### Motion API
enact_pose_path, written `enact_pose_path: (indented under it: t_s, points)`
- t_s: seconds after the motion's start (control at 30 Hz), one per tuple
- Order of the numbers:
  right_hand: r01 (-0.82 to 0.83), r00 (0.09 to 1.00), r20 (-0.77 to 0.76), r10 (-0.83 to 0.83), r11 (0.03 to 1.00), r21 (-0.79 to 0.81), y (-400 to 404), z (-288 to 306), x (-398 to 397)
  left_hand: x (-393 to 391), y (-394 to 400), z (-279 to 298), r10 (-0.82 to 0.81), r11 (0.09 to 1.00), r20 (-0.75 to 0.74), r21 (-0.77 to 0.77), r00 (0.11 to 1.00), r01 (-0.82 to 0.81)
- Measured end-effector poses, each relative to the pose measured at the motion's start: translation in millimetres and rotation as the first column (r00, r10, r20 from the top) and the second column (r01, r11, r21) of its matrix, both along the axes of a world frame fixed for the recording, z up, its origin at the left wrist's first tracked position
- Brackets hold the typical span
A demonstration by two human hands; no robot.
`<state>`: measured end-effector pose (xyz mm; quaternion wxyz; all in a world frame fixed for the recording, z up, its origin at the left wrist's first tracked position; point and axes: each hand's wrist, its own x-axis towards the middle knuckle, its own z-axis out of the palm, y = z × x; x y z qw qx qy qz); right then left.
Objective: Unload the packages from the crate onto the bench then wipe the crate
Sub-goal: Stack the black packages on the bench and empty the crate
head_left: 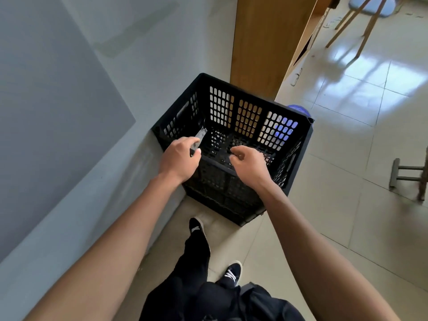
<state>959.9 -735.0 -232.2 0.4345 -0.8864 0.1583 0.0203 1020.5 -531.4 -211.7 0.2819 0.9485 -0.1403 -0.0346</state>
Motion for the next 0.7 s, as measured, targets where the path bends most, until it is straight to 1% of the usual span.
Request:
enact_pose_path:
  t_s: [0.13, 0.23, 0.37, 0.53, 0.7]
  points:
    - [0.022, 0.998, -0.062, -0.022, 1.0, 0.006, -2, -13, 46, 53, -8, -16, -0.018, 1.0, -0.077, 0.001, 0.997, 0.018]
    - [0.057, 0.992, -0.118, -0.055, 0.998, 0.01, 1, -22, 82, 97, -14, -29, -0.024, 0.999, -0.17, 0.025, 0.985, 0.029]
    - [0.089, 0.976, -0.209, -0.063, 0.989, 0.118, 10, -39, 119, 141, -16, -44, 0.019, 0.993, -0.336, 0.114, 0.942, 0.021]
    - [0.119, 0.95, -0.307, -0.066, 0.98, 0.158, 16, -60, 148, 167, -10, -59, 0.056, 0.986, -0.472, 0.166, 0.88, 0.027]
    - [0.13, 0.924, -0.378, -0.052, 0.974, 0.184, 14, -85, 178, 188, -11, -76, 0.093, 0.982, -0.518, 0.19, 0.85, 0.008]
